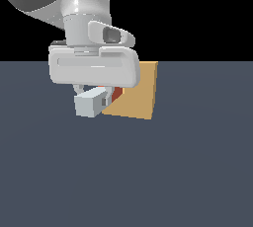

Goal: Insert the peg into the horizontal hole in a box.

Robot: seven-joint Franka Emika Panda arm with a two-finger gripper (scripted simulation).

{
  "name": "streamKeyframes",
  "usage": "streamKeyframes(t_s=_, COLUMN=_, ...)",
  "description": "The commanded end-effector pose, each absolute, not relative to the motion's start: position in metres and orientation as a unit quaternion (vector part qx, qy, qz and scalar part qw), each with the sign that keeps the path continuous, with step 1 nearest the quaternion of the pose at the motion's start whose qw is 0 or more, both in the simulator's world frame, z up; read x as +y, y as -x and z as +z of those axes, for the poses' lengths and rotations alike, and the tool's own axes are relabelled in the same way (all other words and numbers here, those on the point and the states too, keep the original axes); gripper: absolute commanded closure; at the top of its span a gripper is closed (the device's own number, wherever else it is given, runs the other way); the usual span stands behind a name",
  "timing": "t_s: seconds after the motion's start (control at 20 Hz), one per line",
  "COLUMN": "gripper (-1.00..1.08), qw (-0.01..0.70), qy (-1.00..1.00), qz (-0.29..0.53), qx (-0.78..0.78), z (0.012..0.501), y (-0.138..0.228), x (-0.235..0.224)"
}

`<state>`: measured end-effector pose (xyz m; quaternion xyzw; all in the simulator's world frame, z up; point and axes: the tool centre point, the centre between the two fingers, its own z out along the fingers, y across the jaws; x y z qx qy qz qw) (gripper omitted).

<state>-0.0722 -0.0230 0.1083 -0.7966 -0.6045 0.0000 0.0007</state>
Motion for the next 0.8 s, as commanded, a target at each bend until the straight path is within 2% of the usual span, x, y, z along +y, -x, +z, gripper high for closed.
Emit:
streamKeyframes(t_s=0.0, gripper=1.08, qw=0.001, qy=0.797, qz=0.0, qx=-0.604, z=0.108, y=0.072, x=-0.023)
streamKeyframes(t_s=0.35, gripper=1.08, qw=0.001, qy=0.797, qz=0.0, qx=-0.604, z=0.109, y=0.068, x=-0.006)
streamKeyframes(t_s=0.75, gripper=1.08, qw=0.0, qy=0.797, qz=-0.001, qx=-0.604, z=0.109, y=0.053, x=0.049)
